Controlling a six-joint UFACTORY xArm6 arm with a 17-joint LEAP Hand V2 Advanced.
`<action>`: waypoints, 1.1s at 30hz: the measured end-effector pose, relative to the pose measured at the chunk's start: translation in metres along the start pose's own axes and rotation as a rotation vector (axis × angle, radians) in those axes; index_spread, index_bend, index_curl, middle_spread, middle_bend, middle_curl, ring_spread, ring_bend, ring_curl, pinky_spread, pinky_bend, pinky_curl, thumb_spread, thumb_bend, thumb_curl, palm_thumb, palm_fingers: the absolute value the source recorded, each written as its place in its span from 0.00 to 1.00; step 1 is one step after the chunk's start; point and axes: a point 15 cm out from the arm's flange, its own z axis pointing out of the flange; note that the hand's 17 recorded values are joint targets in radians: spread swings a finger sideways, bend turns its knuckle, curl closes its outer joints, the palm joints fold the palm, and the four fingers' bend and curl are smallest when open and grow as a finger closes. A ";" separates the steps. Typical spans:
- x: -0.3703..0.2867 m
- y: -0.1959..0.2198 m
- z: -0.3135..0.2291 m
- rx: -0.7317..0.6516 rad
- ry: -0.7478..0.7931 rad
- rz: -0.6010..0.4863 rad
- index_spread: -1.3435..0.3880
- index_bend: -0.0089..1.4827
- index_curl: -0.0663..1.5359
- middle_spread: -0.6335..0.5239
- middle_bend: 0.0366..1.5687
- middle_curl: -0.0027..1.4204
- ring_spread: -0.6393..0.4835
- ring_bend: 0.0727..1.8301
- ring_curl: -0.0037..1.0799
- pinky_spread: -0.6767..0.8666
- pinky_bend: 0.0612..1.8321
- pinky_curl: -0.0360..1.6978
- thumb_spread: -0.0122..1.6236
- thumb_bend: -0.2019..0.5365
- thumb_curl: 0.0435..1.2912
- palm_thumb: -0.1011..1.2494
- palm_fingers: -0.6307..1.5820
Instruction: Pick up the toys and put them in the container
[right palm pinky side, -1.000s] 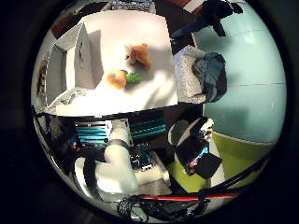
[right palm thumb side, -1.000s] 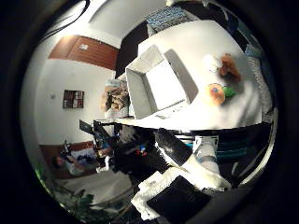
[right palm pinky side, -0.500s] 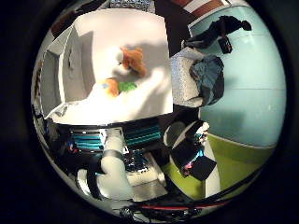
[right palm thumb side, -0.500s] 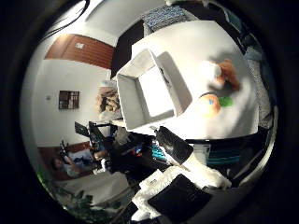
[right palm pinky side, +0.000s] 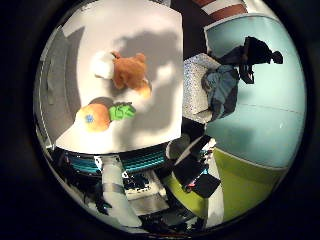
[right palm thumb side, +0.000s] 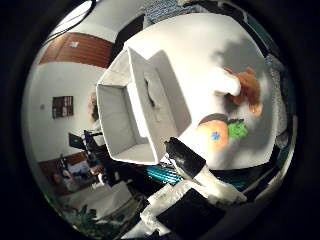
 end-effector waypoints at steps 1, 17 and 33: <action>0.001 -0.003 0.006 -0.006 0.000 0.001 0.55 0.12 0.22 0.54 0.10 0.22 0.74 0.14 0.22 0.73 0.25 0.17 0.69 0.24 0.23 0.50 0.34; 0.035 -0.027 0.106 -0.135 -0.017 0.027 0.55 0.12 0.22 0.53 0.10 0.22 0.73 0.13 0.23 0.73 0.23 0.17 0.69 0.25 0.23 0.51 0.36; 0.072 -0.031 0.155 -0.173 0.037 0.016 0.54 0.12 0.21 0.32 0.32 0.32 0.32 0.40 0.34 0.39 0.27 0.16 0.68 0.25 0.24 0.55 0.72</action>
